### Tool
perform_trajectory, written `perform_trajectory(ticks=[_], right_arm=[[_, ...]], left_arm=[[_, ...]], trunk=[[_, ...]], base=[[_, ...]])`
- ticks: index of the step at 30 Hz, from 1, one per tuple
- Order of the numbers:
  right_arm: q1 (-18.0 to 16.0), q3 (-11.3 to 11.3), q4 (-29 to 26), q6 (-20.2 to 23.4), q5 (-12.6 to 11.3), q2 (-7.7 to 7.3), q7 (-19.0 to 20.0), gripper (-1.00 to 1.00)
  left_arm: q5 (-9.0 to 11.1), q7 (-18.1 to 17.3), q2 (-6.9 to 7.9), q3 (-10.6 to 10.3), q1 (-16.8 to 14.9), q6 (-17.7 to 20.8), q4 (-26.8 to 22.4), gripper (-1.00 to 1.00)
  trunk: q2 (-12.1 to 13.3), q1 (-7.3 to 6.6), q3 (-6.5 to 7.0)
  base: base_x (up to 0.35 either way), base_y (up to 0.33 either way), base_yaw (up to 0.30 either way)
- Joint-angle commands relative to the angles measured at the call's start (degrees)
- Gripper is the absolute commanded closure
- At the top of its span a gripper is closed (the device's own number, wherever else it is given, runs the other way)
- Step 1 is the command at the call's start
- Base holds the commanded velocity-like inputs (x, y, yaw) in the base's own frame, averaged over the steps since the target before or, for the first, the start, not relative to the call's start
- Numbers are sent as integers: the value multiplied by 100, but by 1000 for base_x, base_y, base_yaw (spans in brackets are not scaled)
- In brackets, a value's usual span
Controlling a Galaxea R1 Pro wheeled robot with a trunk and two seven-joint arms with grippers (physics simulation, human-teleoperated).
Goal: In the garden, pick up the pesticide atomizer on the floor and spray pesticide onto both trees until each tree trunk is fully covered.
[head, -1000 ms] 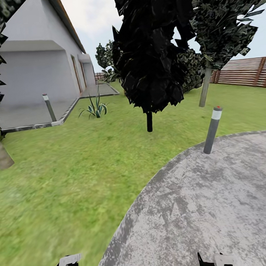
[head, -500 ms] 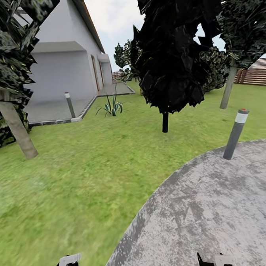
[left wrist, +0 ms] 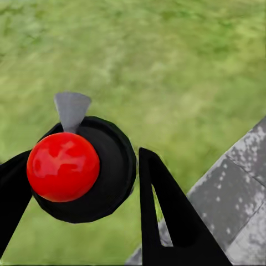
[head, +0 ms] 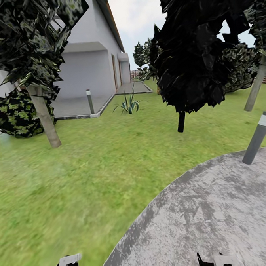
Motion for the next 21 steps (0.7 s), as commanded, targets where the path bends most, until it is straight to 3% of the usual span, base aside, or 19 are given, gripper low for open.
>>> perform_trajectory(ticks=[1, 21], right_arm=[[-2, -20, 2, -17, 4, 0, 2, -100], [-2, -20, 2, -17, 4, 0, 2, -100]], left_arm=[[26, 7, 0, -9, -5, -18, 8, 100], [26, 7, -2, -9, -5, -11, 33, 100]], trunk=[[-2, -4, -5], [-2, -4, -5]], base=[[-163, -37, 279], [-16, -4, 279]])
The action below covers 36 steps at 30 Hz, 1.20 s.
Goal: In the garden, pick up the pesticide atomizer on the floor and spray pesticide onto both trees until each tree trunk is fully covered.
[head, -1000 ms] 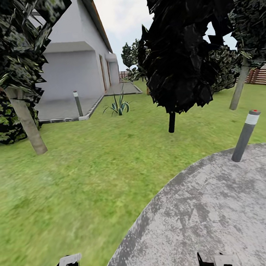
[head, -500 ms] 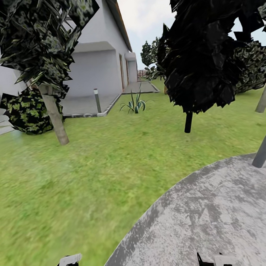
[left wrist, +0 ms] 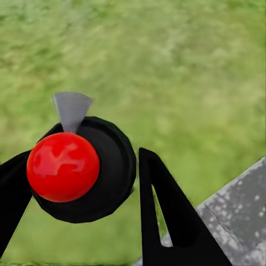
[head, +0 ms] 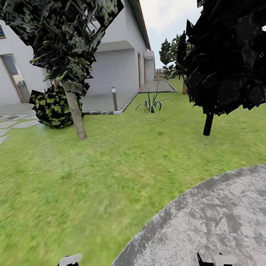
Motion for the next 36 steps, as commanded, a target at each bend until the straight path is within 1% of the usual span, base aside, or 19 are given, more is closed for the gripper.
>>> perform_trajectory(ticks=[1, 22, 36], right_arm=[[-2, -19, 2, -17, 5, 0, 2, -100], [-2, -19, 2, -17, 5, 0, 2, -100], [-2, -19, 2, -17, 5, 0, 2, -100]], left_arm=[[27, 7, 1, -8, -5, -19, 7, 100], [27, 7, 2, -8, -5, -19, 15, 100], [27, 7, 2, -8, -5, -19, 15, 100]], trunk=[[-2, -1, -5], [-2, -1, -7], [-2, -1, -68]], base=[[0, 0, 279], [0, 0, 279], [3, 0, 254]])
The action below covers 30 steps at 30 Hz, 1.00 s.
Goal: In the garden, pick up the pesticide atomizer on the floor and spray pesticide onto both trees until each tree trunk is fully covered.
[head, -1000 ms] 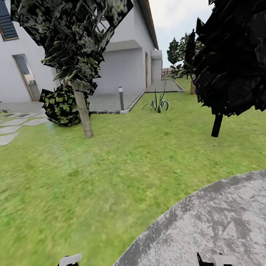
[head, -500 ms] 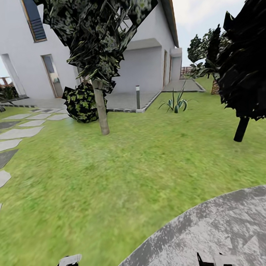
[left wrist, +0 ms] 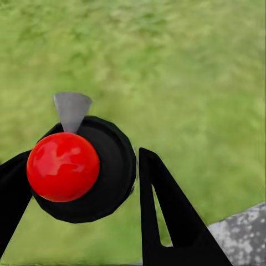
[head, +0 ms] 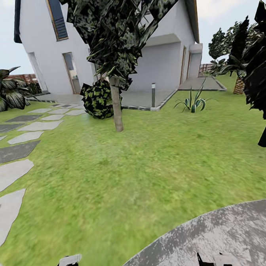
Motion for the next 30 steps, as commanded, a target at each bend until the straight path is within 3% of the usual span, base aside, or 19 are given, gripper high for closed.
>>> perform_trajectory(ticks=[1, 19, 30], right_arm=[[-2, -19, 3, -17, 5, 0, 2, -100], [-2, -19, 3, -17, 5, 0, 2, -100], [-2, -19, 3, -17, 5, 0, 2, -100]], left_arm=[[26, 7, 0, -9, -5, -19, 6, 100], [31, 16, 9, 0, -5, -19, 15, 100], [33, 16, 9, 0, -5, -15, 15, 100]], trunk=[[-2, -1, -10], [-2, -1, -95], [-2, -1, -147]], base=[[91, 39, 252], [237, 204, 252], [40, 222, 252]])
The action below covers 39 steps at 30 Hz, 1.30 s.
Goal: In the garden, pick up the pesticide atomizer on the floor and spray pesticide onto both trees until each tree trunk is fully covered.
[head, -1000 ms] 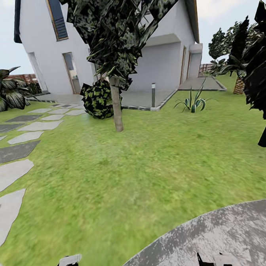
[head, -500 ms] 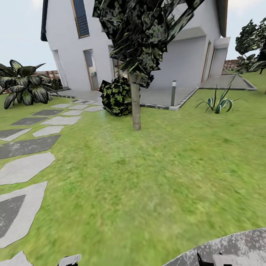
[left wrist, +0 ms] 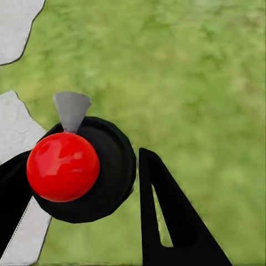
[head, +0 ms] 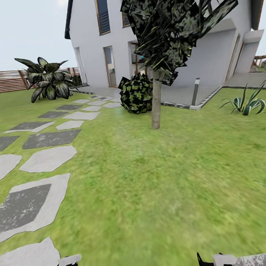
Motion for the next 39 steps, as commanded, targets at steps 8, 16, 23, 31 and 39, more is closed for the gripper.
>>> perform_trajectory(ticks=[8, 16, 23, 31, 39], right_arm=[[-2, -19, 2, -18, 5, 0, 2, -100], [-2, -19, 2, -18, 5, 0, 2, -100], [-2, -19, 2, -18, 5, 0, 2, -100], [-2, -19, 2, -18, 5, 0, 2, -100], [-2, -19, 2, -18, 5, 0, 2, -100]], left_arm=[[26, 8, -8, -2, -5, -15, 6, 100], [29, 8, -16, -3, -5, -15, 15, 100], [37, 8, -12, -1, -5, -15, 15, 100], [38, 8, -9, -1, -5, -15, 15, 100], [38, 8, -9, -1, -5, -15, 15, 100]], trunk=[[-2, -1, -43], [-2, -1, -81], [-2, -1, -114], [-2, -1, -152], [-2, -1, -189]], base=[[0, 8, 252], [29, 0, 252], [297, 0, 252], [335, 30, 252], [299, 171, 252]])
